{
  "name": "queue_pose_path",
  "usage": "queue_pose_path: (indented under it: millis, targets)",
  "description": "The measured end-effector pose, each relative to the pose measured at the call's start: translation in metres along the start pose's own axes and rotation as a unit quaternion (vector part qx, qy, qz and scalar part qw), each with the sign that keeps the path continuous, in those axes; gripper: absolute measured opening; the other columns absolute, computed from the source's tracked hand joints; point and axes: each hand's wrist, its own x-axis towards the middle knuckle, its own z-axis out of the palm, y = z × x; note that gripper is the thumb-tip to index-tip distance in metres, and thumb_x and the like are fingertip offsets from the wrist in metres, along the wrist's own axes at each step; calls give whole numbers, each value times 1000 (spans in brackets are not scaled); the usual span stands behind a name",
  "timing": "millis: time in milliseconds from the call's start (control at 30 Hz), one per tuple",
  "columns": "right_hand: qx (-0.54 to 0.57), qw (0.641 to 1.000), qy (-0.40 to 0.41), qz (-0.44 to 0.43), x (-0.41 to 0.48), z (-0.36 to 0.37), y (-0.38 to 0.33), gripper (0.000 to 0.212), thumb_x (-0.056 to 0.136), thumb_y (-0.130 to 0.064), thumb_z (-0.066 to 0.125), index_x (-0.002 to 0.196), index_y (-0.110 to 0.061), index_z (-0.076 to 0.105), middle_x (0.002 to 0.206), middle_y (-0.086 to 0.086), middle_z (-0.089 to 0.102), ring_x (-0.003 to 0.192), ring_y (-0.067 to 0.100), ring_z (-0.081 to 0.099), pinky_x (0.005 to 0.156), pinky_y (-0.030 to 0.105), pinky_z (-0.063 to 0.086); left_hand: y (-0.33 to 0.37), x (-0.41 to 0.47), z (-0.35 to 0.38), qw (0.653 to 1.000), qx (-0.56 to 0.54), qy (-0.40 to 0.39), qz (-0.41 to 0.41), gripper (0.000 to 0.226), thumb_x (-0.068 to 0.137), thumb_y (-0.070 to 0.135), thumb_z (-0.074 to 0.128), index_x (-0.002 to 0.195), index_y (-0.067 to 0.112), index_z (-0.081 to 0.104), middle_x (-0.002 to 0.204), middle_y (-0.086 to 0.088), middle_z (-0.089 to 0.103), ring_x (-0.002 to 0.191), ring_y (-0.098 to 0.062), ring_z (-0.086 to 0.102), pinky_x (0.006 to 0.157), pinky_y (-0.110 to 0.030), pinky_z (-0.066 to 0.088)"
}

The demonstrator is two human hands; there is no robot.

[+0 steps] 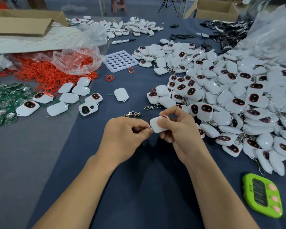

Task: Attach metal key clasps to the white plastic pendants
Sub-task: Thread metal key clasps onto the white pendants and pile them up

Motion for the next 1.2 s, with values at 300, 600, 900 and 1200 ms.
queue_pose_path:
  millis: [300,600,900,1200]
  targets:
    - [90,996,8,13,0,11,-1,16,94,7,64,93,-9,61,68,7,67,47,17,53,41,22,35,2,5,4,990,-125,16,-60,15,84,38,63,79,35,76,57,10,61,54,-3,51,54,-19,43]
    - [7,998,49,-36,-5,20,11,18,88,-2,71,93,-16,62,66,5,67,50,17,58,44,25,41,6,0,1,993,-69,71,-63,19,88,30,61,74,24,73,61,-4,55,56,-6,43,54,-21,36]
    - [18,995,93,-23,-8,21,9,16,84,-2,76,91,-14,67,72,8,70,48,15,57,43,23,43,9,-7,4,972,205,97,68,27,86,29,58,63,19,66,56,5,55,62,-18,50,62,-33,42]
    - [71,995,68,-6,-6,22,5,10,94,2,68,96,-7,63,73,10,70,48,17,57,41,24,42,9,-7,4,996,50,75,-7,18,91,26,64,73,26,70,60,7,57,61,-12,51,56,-19,41]
